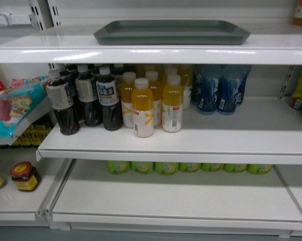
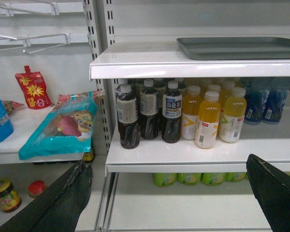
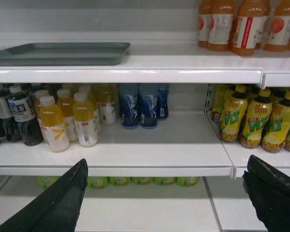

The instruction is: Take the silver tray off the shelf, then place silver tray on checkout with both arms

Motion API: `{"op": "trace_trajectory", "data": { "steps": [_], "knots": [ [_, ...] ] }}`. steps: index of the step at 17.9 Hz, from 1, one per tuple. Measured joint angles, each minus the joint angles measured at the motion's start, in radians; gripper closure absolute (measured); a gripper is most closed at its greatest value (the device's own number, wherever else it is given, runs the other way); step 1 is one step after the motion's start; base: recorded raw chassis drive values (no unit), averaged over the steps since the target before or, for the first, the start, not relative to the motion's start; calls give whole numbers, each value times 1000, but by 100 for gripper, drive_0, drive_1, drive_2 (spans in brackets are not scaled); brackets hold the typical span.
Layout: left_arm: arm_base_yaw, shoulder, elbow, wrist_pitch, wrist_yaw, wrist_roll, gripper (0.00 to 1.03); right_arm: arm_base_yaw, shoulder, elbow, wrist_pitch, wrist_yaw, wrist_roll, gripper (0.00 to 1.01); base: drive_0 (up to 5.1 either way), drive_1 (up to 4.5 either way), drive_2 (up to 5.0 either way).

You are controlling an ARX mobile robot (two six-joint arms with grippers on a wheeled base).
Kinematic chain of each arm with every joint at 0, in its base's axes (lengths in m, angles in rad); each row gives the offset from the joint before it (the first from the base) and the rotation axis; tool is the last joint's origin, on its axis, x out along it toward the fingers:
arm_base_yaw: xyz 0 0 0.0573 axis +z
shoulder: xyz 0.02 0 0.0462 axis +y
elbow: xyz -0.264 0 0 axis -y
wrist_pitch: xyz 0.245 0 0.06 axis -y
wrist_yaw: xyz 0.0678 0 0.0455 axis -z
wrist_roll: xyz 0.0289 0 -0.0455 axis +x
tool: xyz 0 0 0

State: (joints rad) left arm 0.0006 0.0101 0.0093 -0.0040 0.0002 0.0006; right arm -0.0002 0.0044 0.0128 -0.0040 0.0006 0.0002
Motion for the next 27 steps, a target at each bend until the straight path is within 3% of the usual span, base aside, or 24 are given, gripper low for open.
{"op": "trace_trajectory", "data": {
  "steps": [19, 27],
  "knots": [
    [0, 0, 0, 2, 0, 0, 5, 0, 0, 0, 2, 0, -1, 3, 0, 0, 0],
    [0, 0, 0, -3, 0, 0, 5, 0, 0, 0, -1, 0, -1, 3, 16, 448, -416]
  ]
}}
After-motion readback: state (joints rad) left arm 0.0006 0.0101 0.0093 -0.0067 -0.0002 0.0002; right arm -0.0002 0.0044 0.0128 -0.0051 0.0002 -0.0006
